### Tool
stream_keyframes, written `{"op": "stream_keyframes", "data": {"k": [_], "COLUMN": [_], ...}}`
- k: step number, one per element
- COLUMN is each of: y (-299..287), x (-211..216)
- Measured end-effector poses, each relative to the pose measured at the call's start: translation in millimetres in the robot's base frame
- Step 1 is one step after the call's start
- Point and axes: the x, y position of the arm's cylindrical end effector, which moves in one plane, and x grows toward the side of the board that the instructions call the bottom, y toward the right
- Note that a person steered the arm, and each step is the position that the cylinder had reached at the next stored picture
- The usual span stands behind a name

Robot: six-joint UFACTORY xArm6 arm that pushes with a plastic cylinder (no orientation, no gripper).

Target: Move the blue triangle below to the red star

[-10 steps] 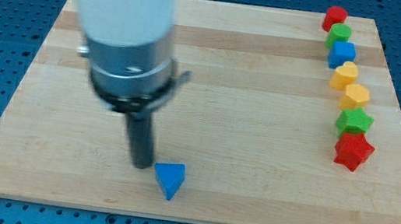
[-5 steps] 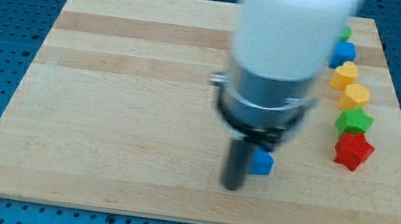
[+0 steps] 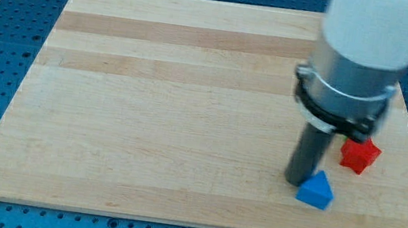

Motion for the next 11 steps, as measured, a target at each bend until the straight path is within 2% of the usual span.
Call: {"op": "stream_keyframes", "data": {"k": [2,3,5,7,9,10,11], "y": [-54.5,-3.8,39.2,-40.7,20.0,29.5,15.6], "x": [35.2,51.8,40.9,33.9,20.7,20.7,25.5]}}
